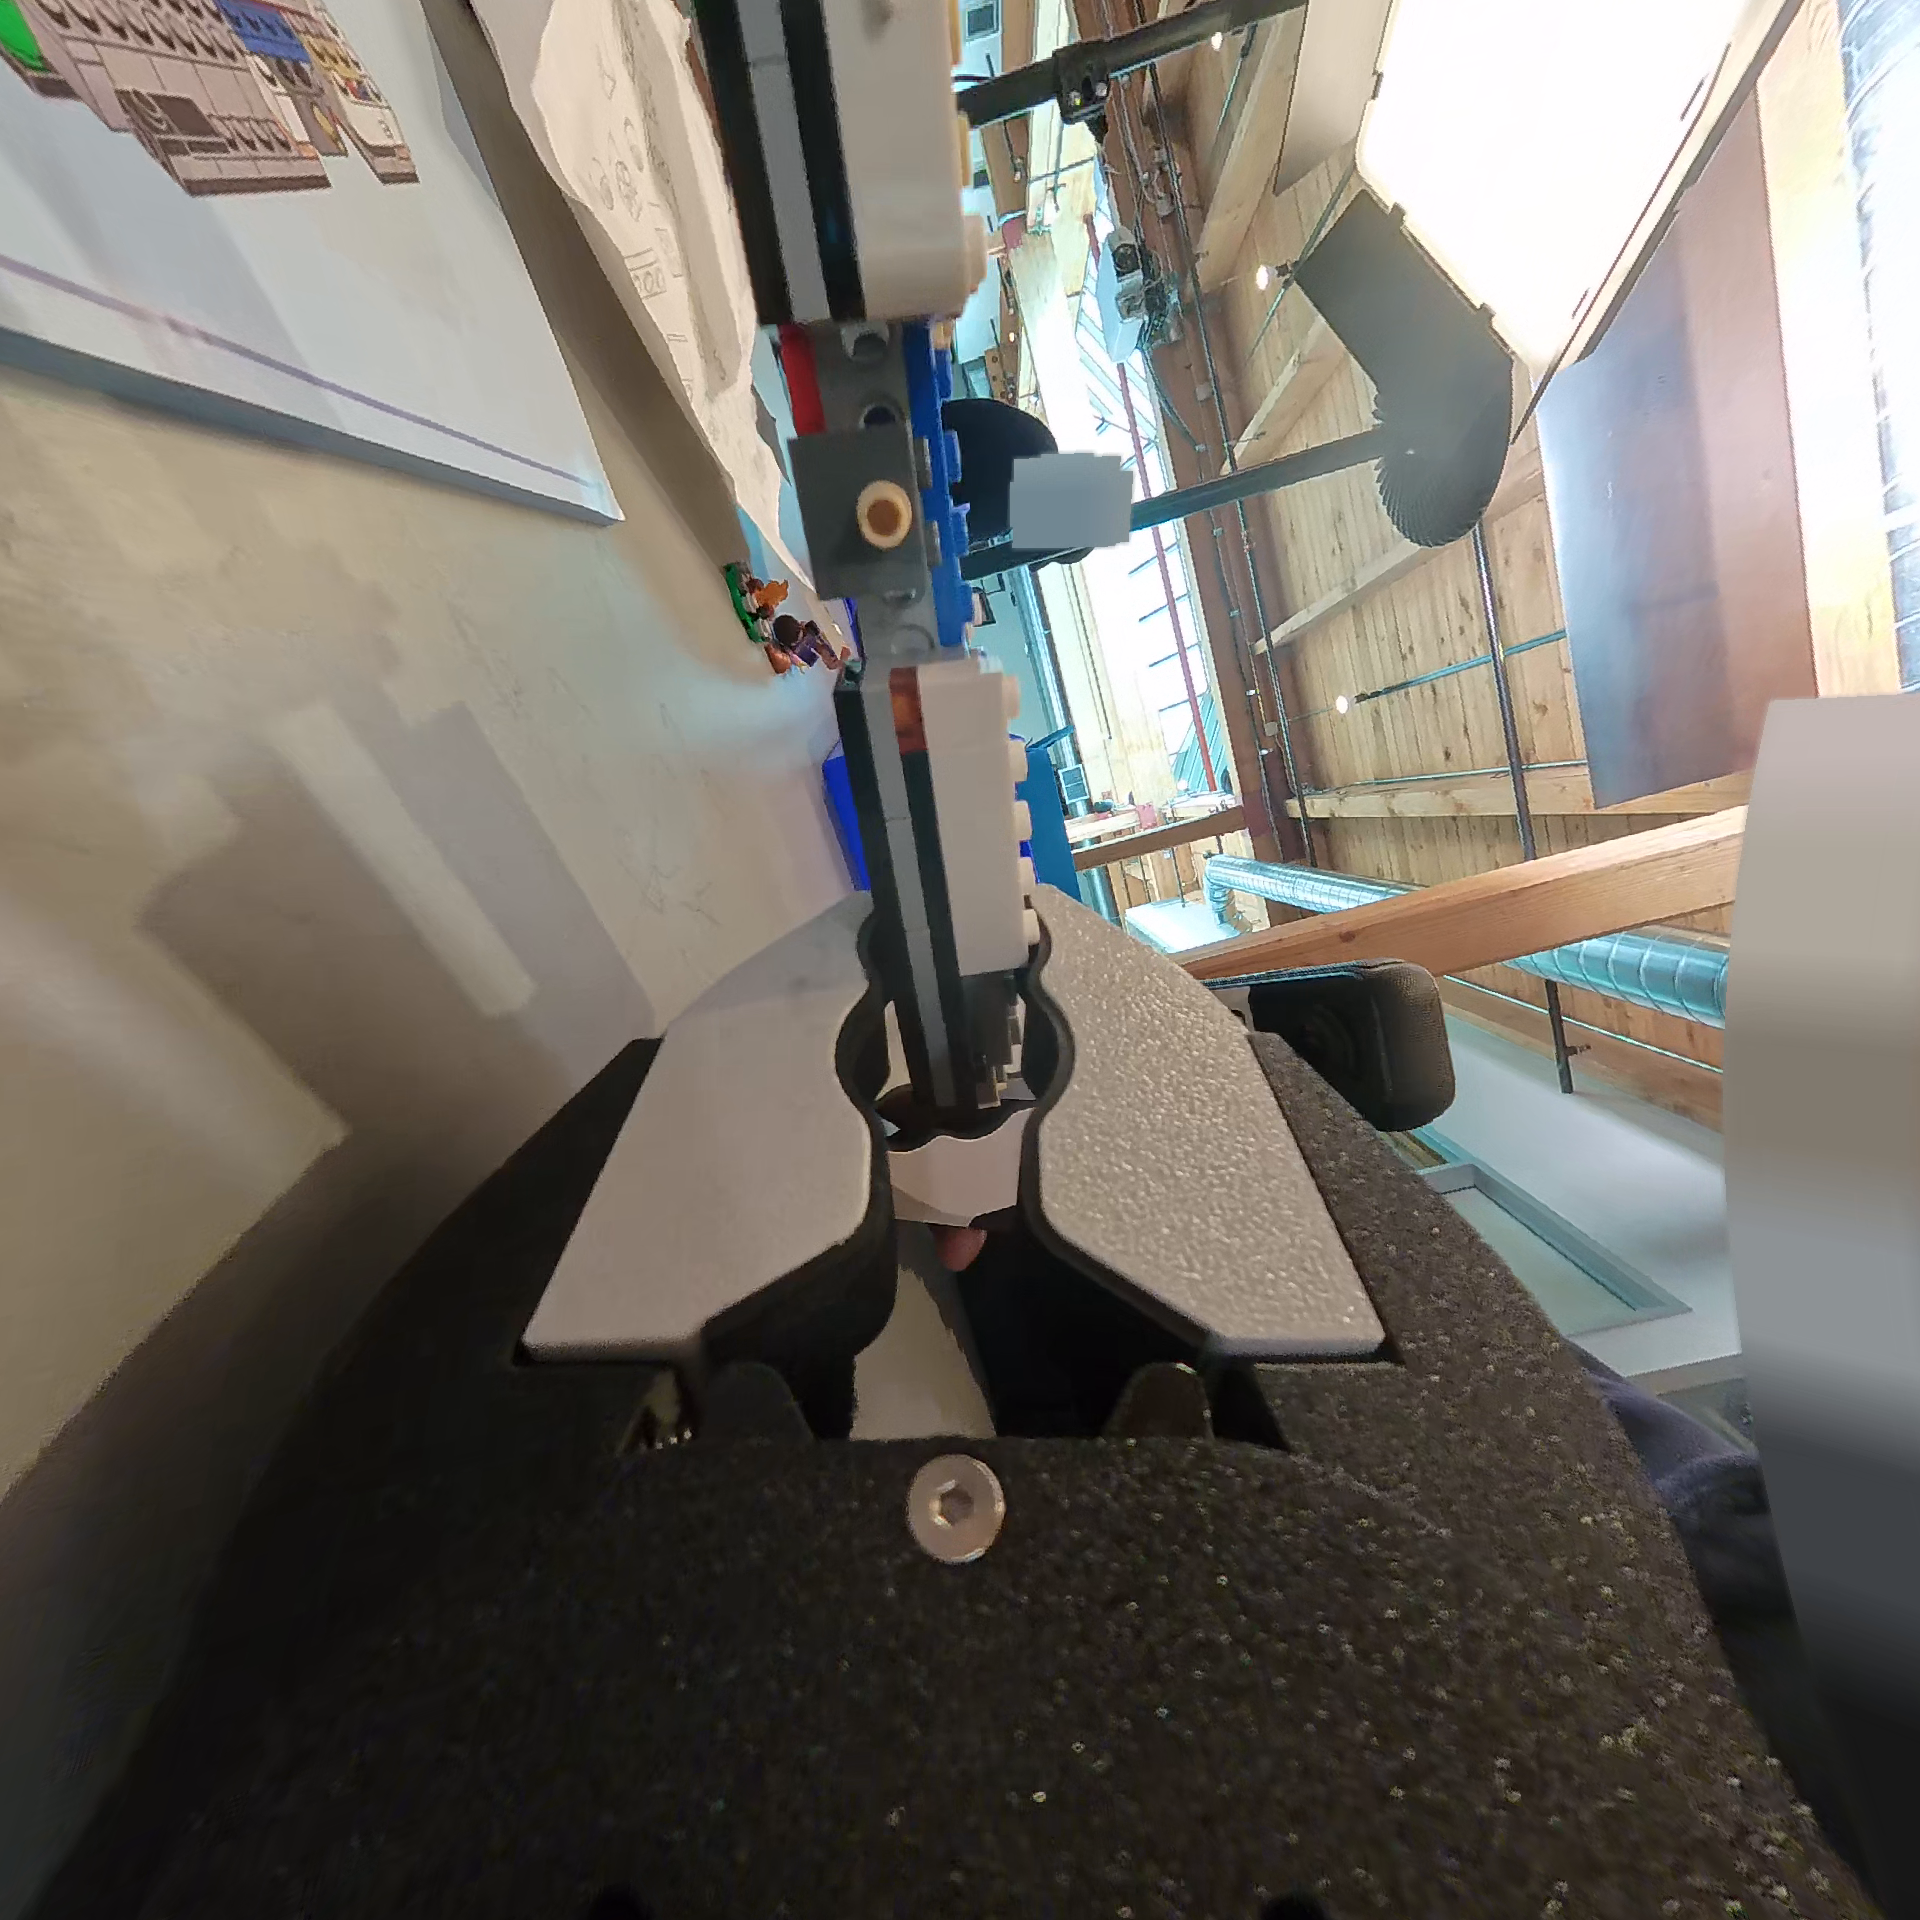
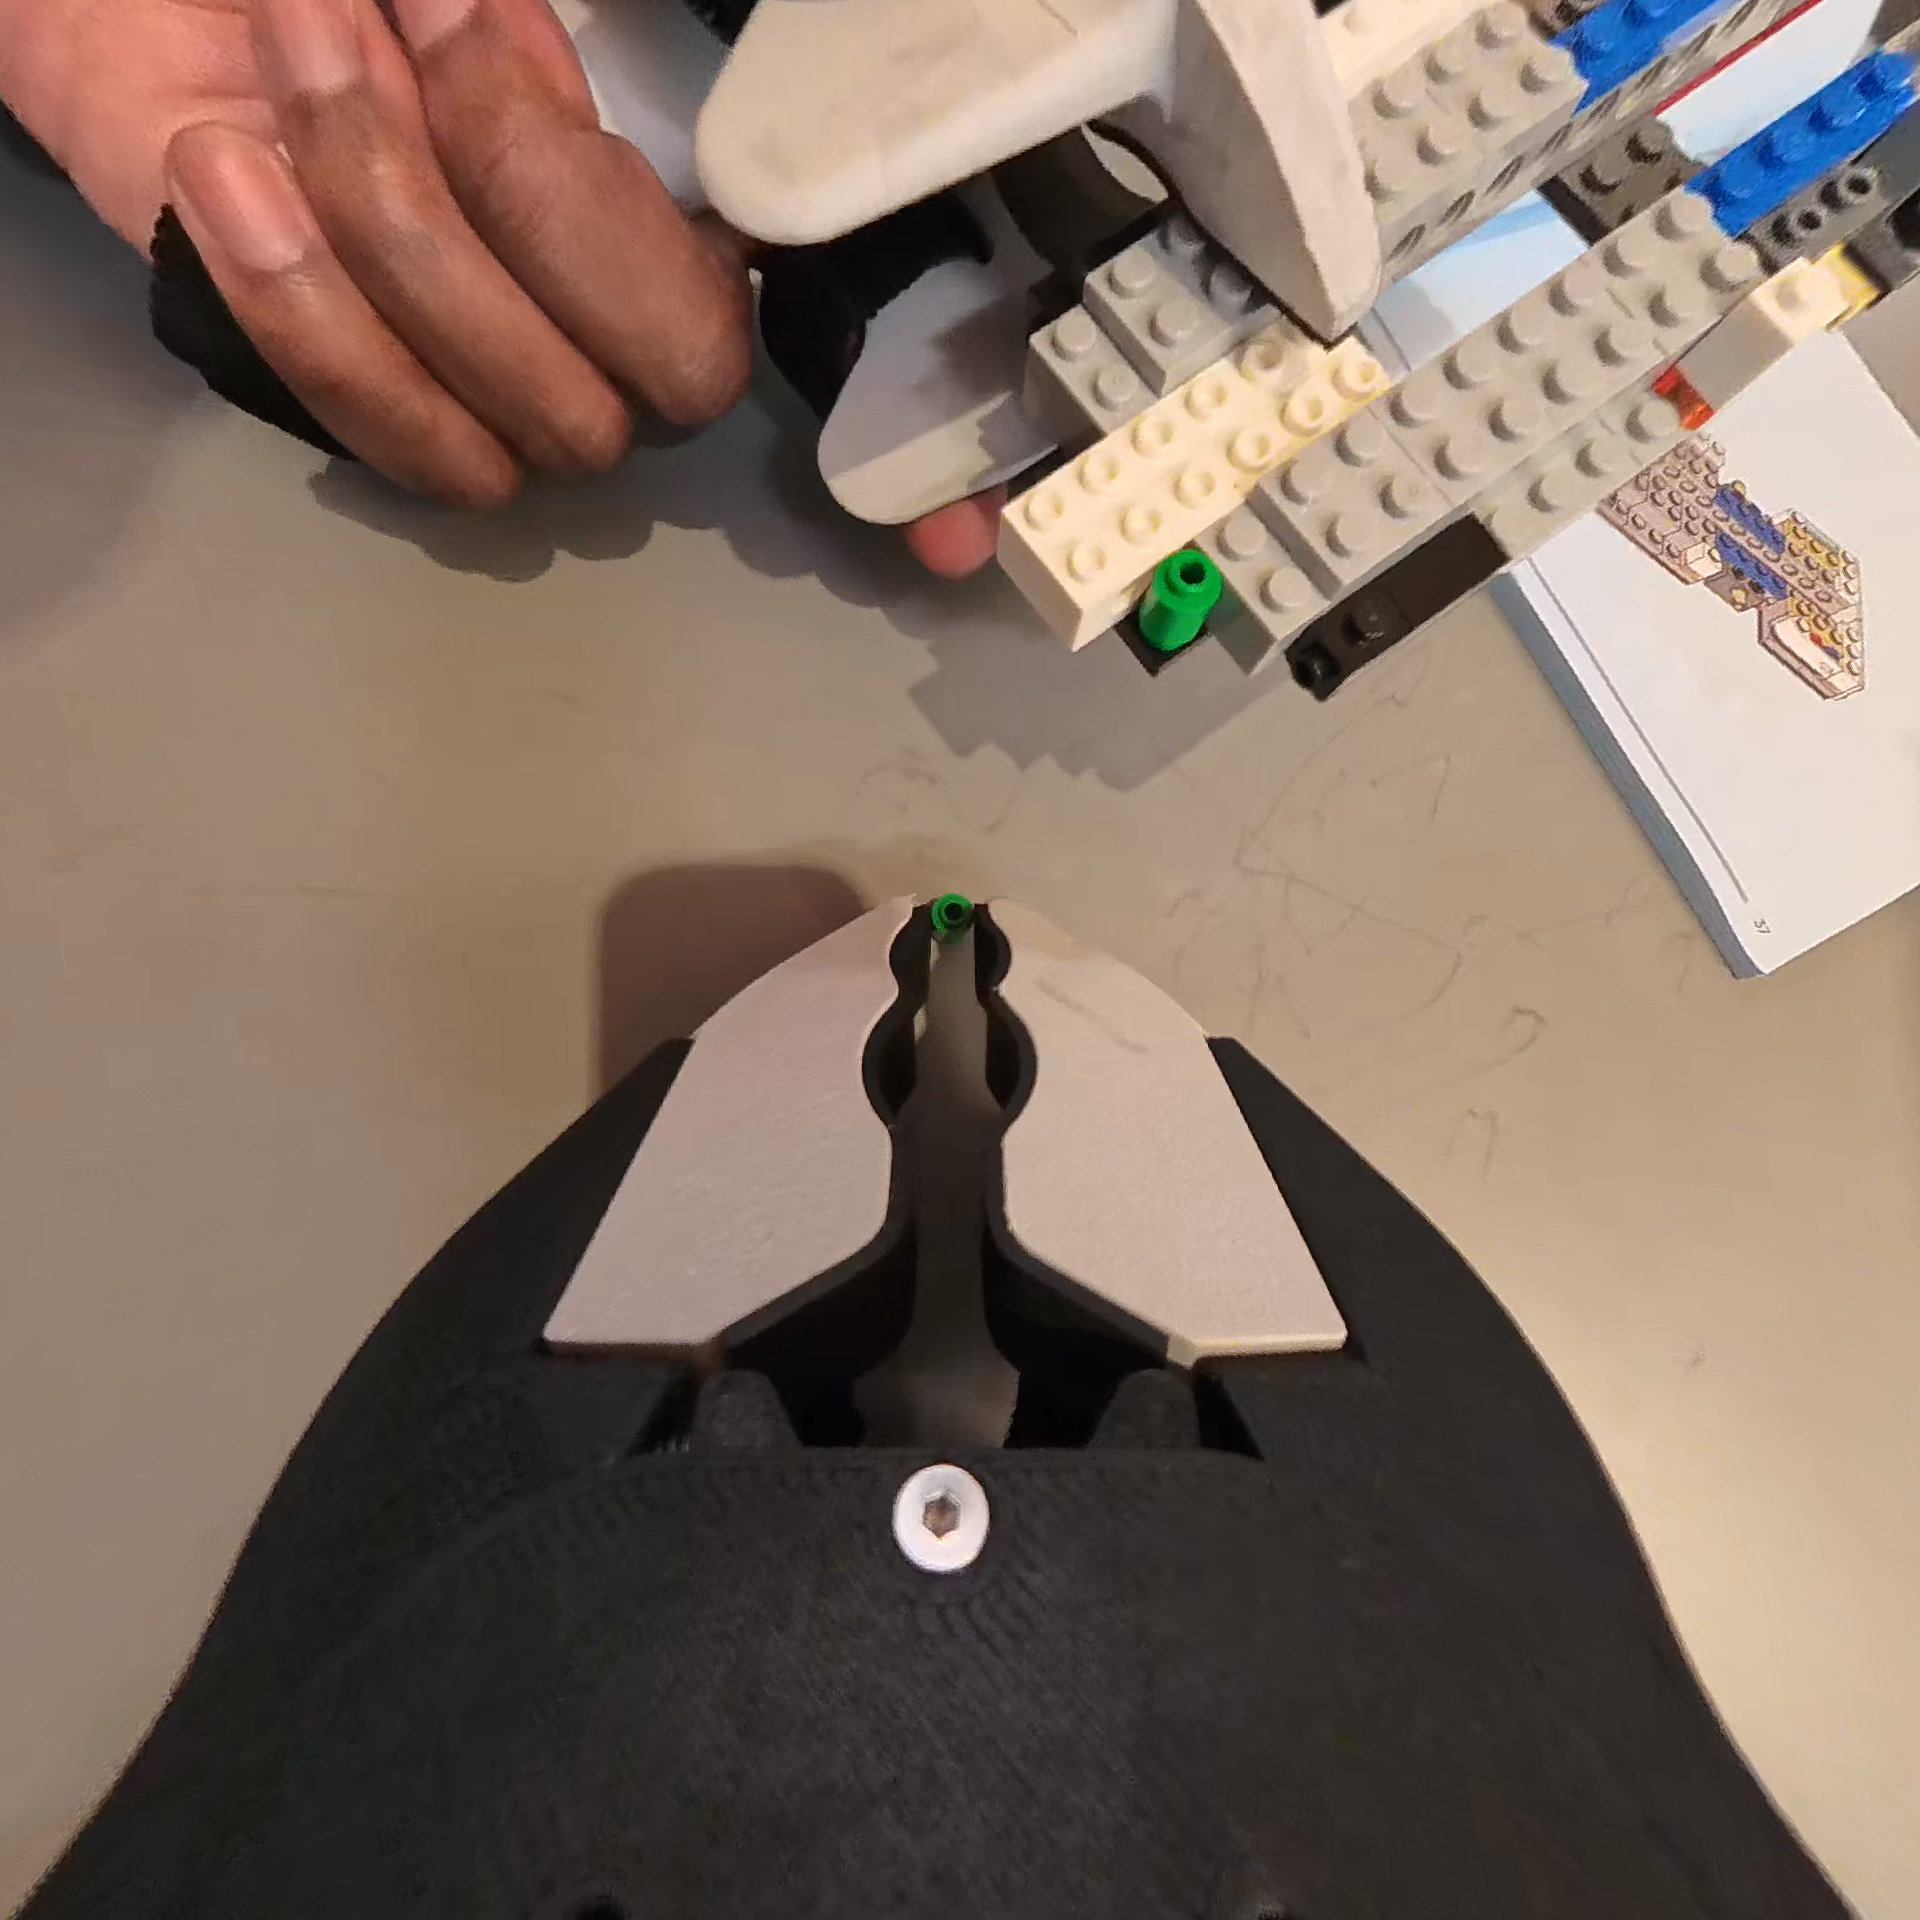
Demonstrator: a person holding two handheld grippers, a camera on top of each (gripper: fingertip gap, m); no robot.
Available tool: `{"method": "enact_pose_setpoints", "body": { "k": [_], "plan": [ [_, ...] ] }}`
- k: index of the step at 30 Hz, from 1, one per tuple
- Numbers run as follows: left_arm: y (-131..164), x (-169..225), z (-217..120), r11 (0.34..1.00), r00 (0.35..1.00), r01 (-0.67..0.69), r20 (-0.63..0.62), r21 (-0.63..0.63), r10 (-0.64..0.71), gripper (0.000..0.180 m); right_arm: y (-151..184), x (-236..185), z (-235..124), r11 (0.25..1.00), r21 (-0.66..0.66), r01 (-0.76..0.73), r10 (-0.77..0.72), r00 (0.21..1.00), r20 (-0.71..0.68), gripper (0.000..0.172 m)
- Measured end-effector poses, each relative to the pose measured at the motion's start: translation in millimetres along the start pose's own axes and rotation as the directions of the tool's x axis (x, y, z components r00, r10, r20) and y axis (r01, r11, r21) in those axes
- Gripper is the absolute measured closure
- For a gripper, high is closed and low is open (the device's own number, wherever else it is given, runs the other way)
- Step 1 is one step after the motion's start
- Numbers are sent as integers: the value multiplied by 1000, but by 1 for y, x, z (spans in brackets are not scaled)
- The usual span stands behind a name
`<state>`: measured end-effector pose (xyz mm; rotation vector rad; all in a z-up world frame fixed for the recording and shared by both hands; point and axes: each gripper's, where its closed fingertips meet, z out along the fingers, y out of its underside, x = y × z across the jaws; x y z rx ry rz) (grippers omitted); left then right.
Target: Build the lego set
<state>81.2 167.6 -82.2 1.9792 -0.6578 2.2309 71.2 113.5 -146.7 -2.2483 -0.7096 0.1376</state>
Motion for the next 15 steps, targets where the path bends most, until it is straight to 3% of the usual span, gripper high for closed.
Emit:
{"method": "enact_pose_setpoints", "body": {
  "k": [5,11,15],
  "plan": [
    [-3,-4,-2,999,999,36,25,39,-37,160,-17,3,-10,996,87,-3,5,1000,-21,164],
    [-4,-11,-4,997,996,29,83,73,-35,160,-69,5,-41,948,316,33,2,994,-109,164],
    [0,-12,-3,997,992,32,117,70,-40,159,-79,9,-37,941,335,53,5,985,-170,164]
  ]
}}
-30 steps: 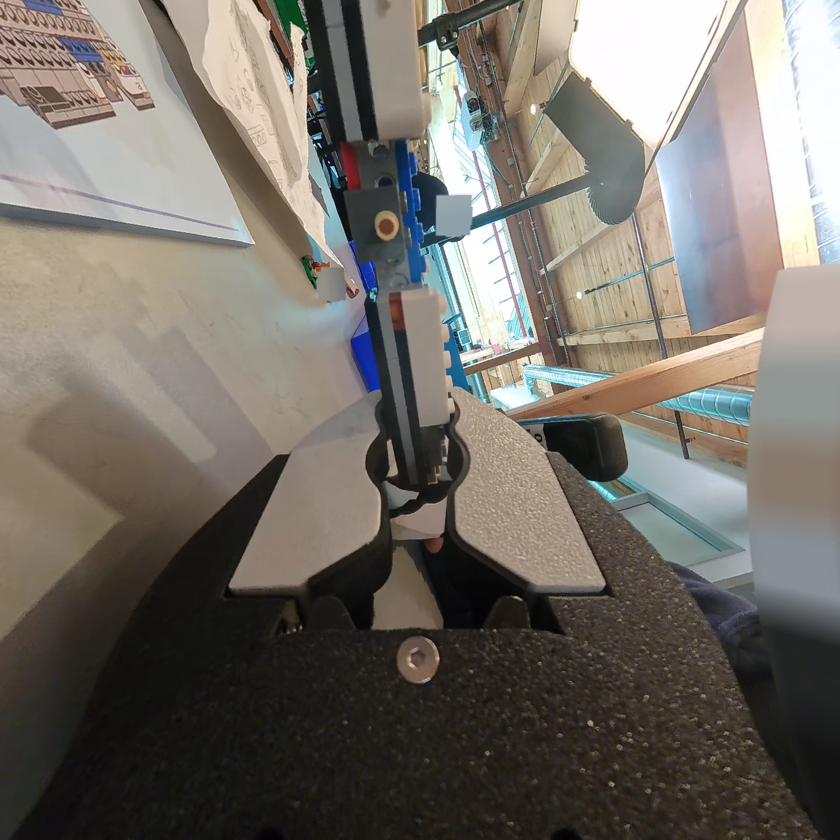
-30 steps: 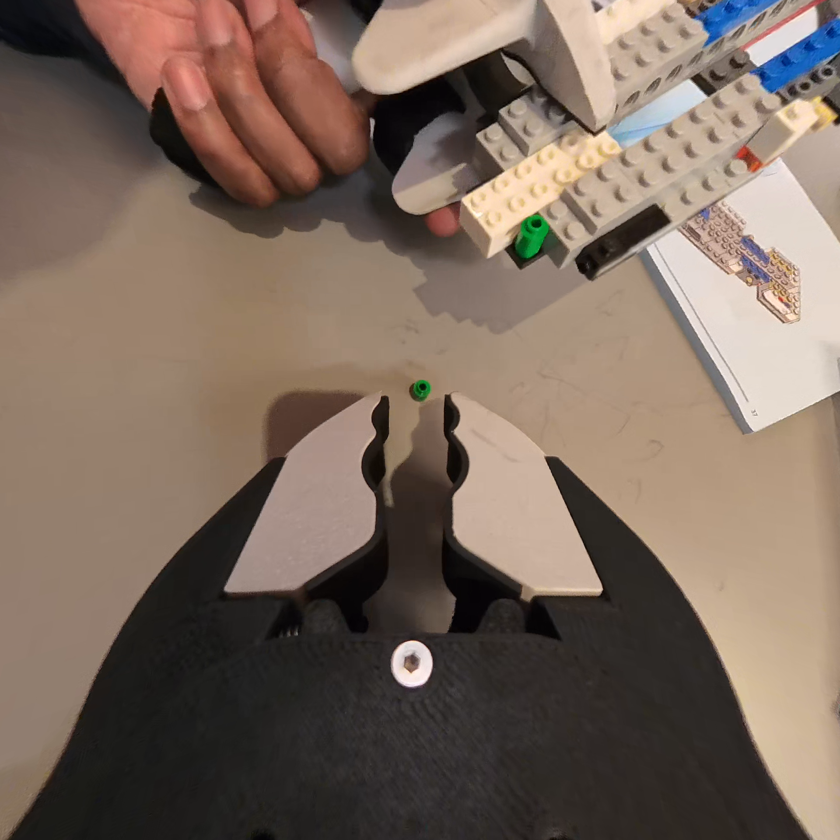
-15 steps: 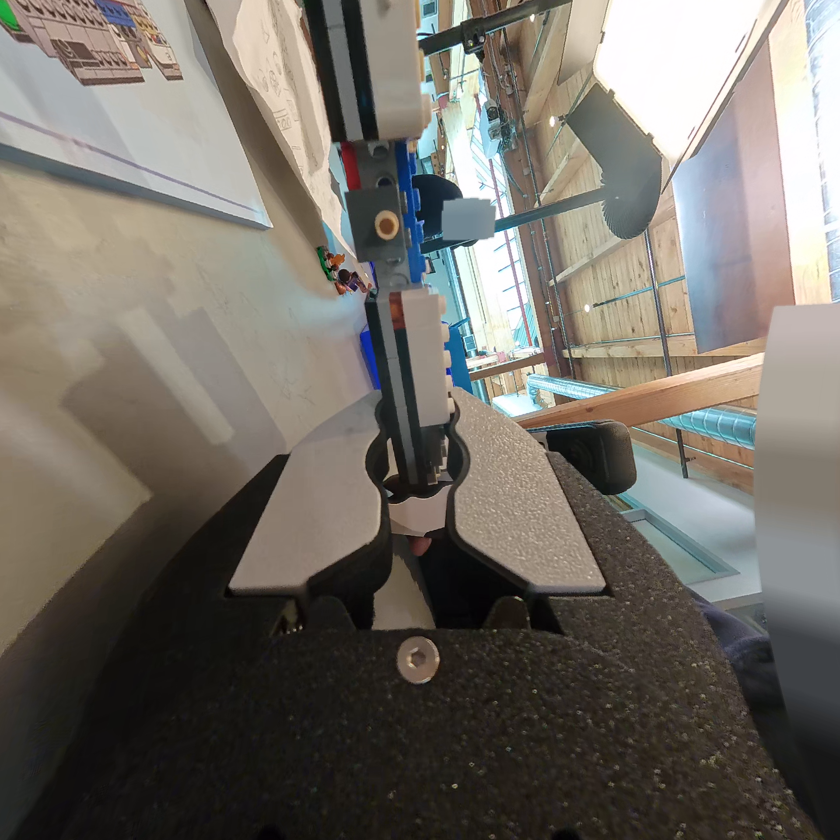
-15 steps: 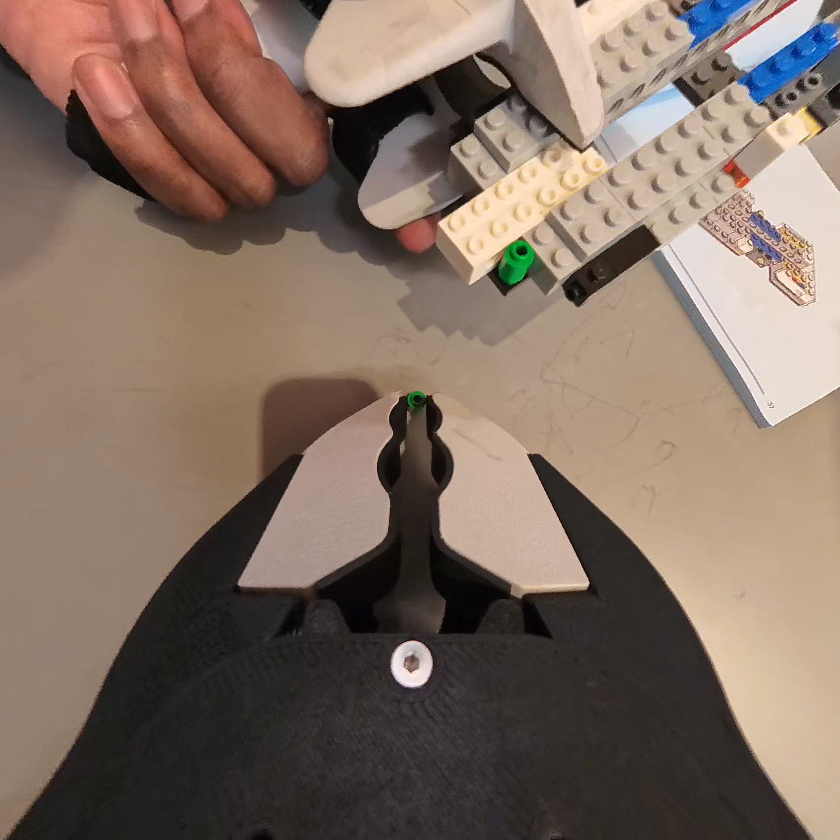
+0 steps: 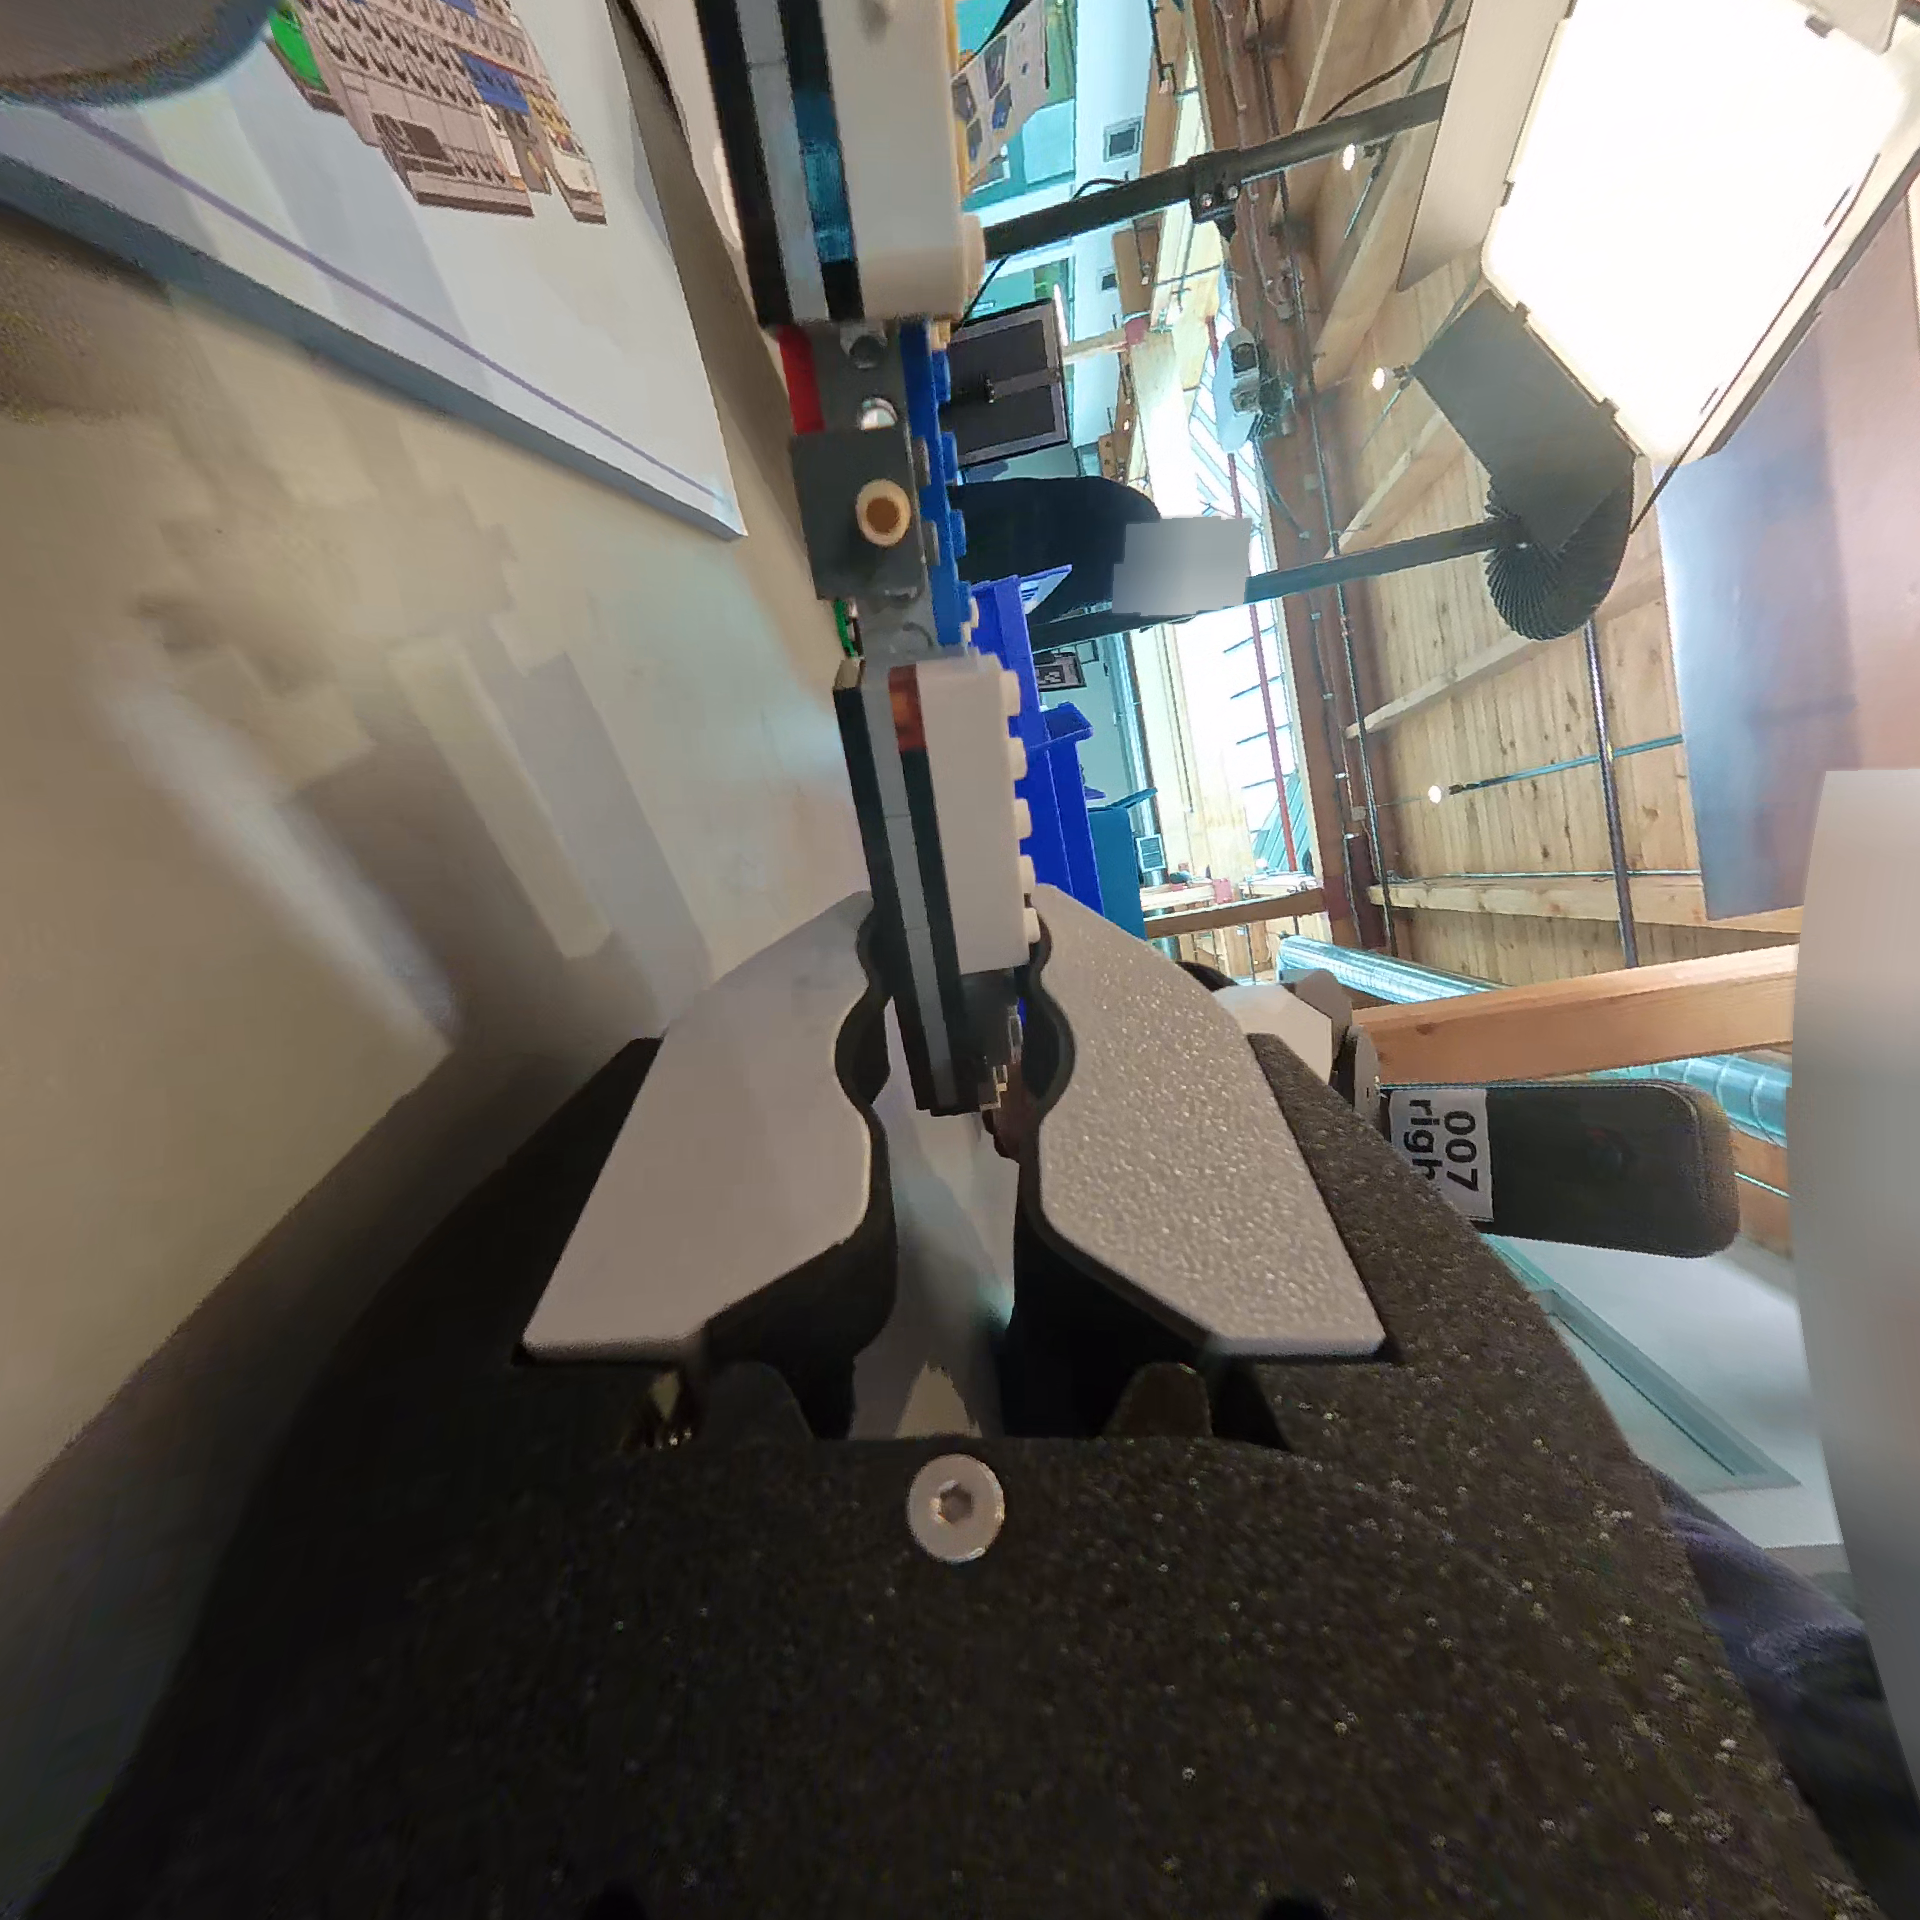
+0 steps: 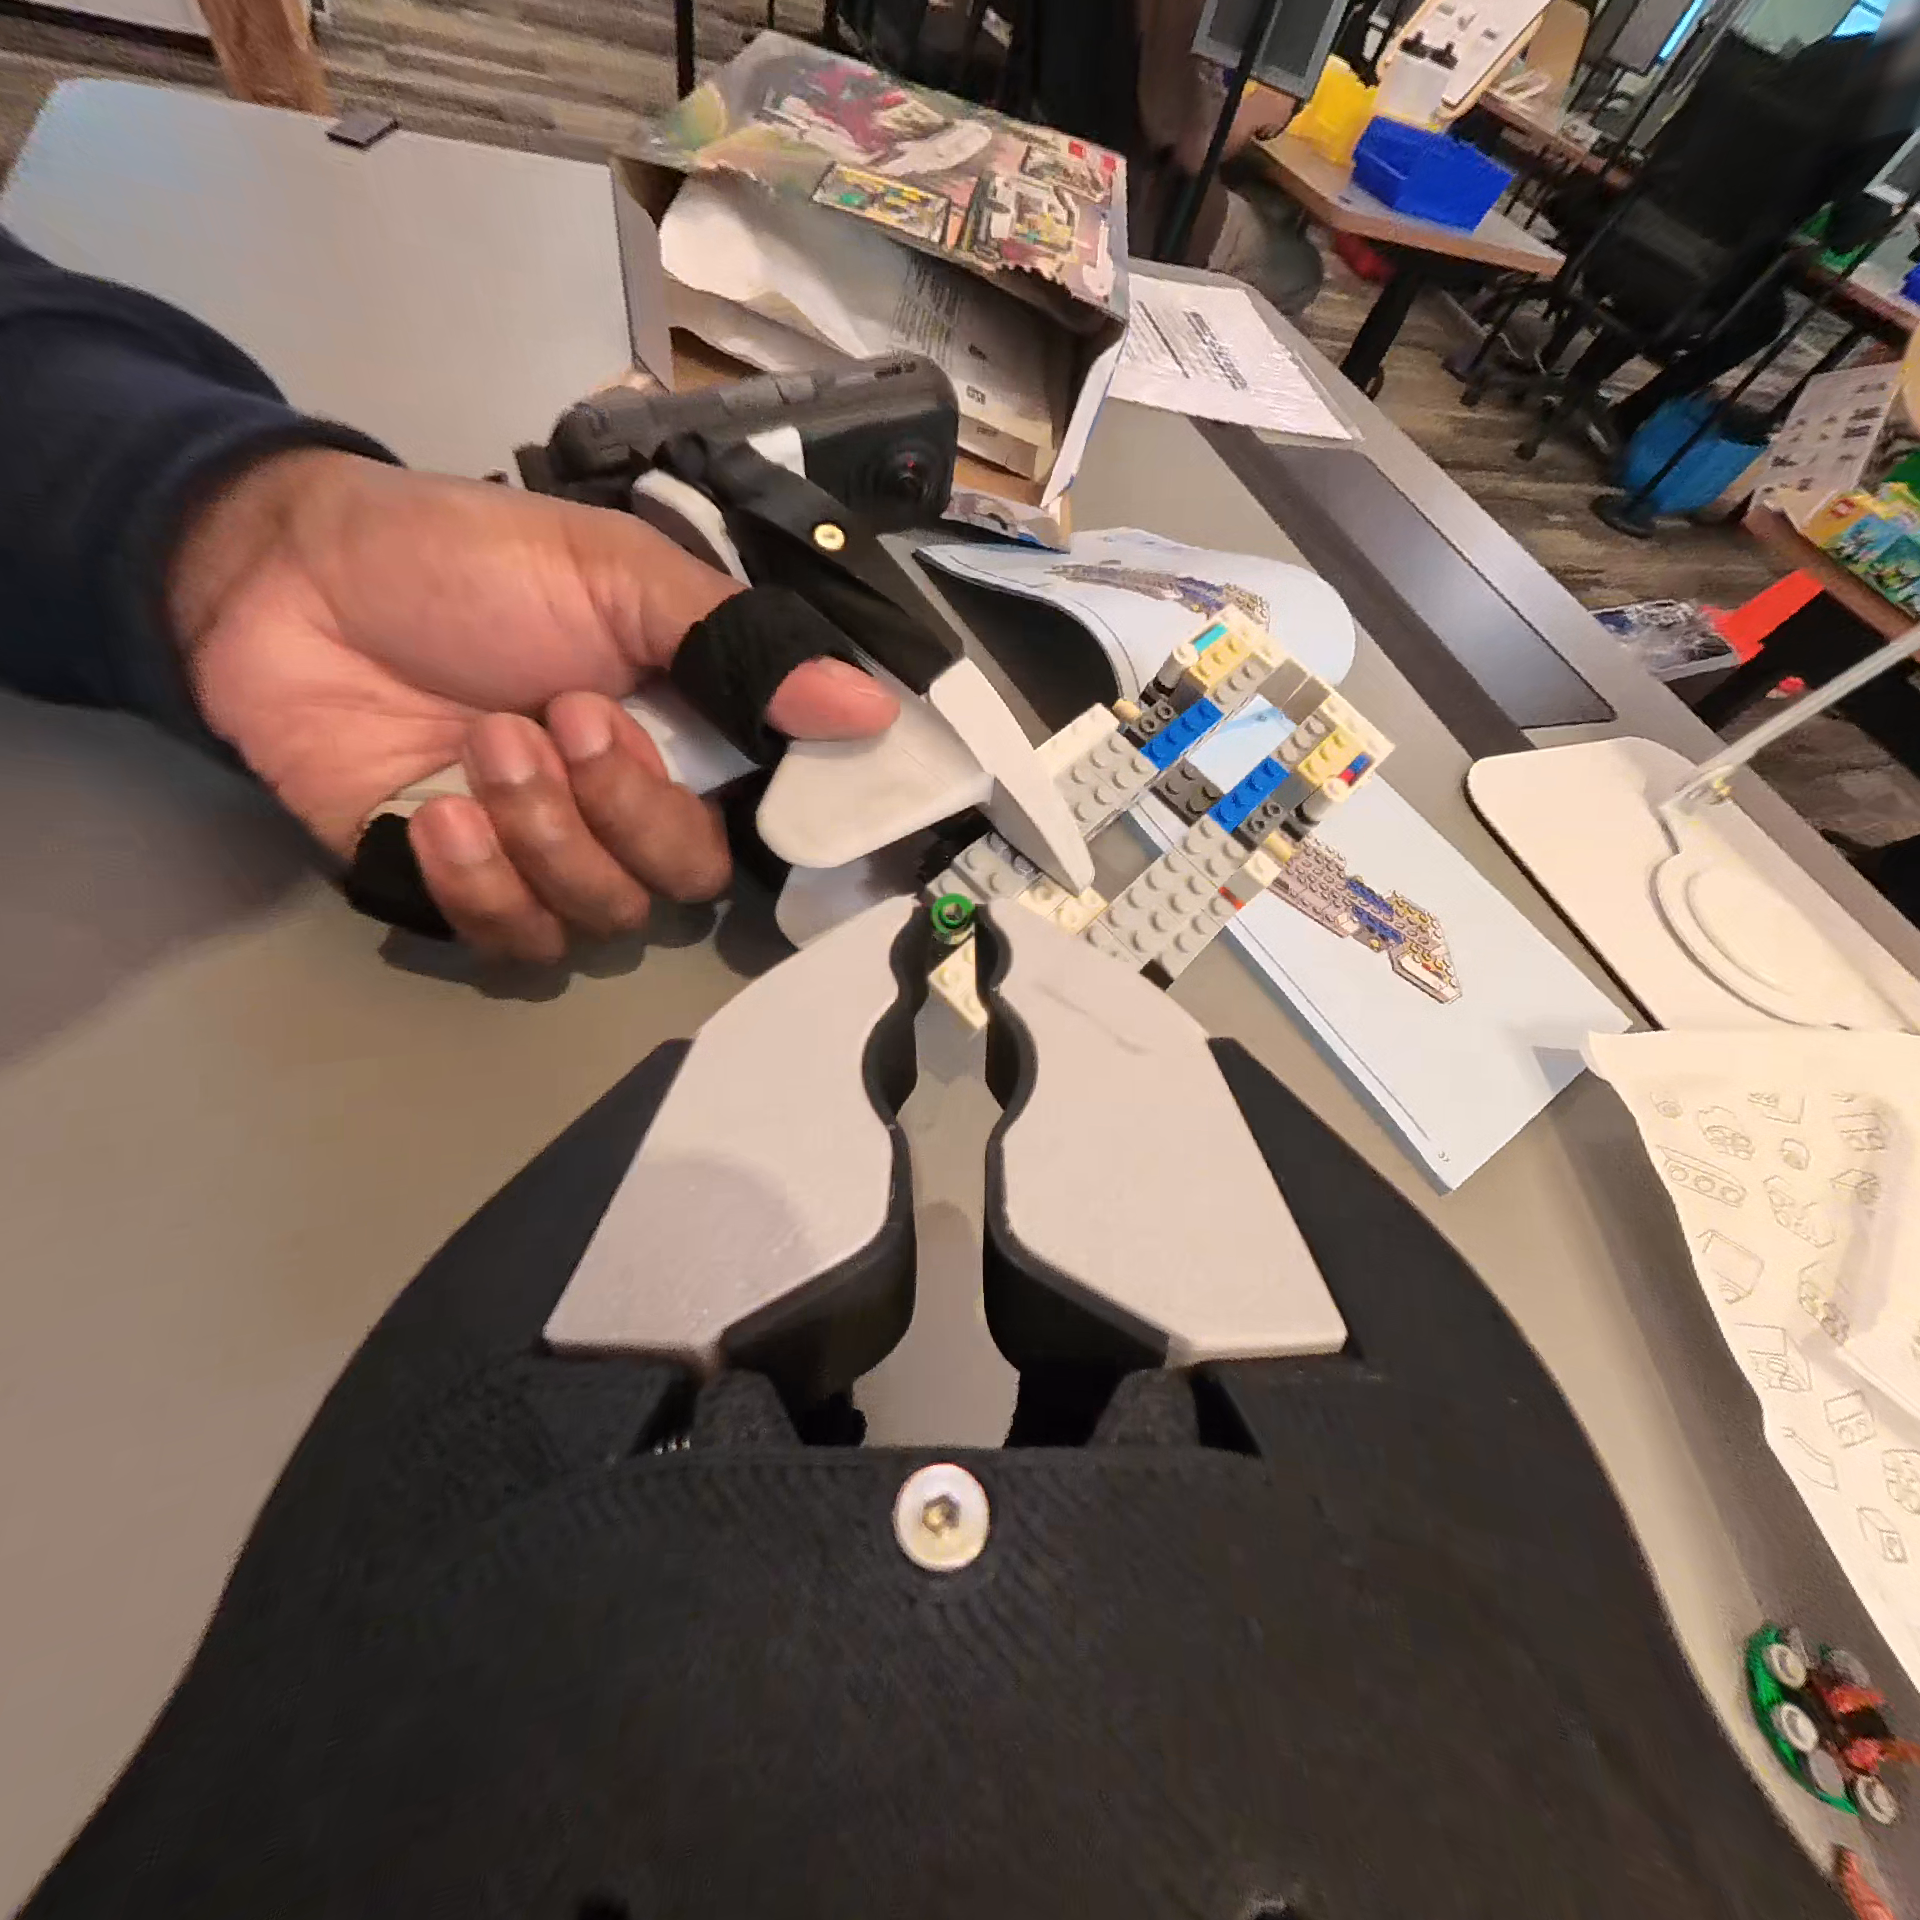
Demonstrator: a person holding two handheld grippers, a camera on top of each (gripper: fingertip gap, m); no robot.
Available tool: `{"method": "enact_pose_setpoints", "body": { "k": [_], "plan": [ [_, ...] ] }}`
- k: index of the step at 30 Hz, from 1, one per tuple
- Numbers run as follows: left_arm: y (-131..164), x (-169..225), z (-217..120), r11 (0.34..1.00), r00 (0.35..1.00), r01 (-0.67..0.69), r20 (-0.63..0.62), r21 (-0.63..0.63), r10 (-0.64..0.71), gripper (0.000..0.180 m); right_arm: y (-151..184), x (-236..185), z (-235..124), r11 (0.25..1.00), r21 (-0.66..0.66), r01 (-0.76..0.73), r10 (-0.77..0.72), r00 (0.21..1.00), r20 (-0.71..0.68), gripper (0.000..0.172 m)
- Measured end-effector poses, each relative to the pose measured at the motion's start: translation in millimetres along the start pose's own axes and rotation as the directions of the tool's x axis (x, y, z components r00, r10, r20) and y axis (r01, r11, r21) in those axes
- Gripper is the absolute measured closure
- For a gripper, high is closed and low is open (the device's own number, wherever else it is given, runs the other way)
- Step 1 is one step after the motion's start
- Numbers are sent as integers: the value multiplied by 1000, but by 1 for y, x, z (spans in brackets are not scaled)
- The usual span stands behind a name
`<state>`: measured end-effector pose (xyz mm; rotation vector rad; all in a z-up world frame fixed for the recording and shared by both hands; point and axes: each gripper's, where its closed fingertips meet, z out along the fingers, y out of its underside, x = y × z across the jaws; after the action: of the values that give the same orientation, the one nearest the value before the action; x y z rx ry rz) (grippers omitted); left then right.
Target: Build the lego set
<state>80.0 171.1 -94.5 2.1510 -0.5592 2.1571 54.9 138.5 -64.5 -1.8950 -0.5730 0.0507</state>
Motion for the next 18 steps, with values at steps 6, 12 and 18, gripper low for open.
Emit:
{"method": "enact_pose_setpoints", "body": {
  "k": [6,12,18],
  "plan": [
    [3,1,0,1000,1000,1,20,-5,-1,159,9,-5,17,999,-50,-17,17,1000,5,164],
    [4,-2,-1,1000,999,10,35,-5,-10,159,16,-5,24,997,-80,-13,13,1000,-8,164],
    [3,-3,-1,1000,999,14,39,-3,-13,159,19,-6,26,995,-95,-10,9,1000,-9,164]
  ]
}}
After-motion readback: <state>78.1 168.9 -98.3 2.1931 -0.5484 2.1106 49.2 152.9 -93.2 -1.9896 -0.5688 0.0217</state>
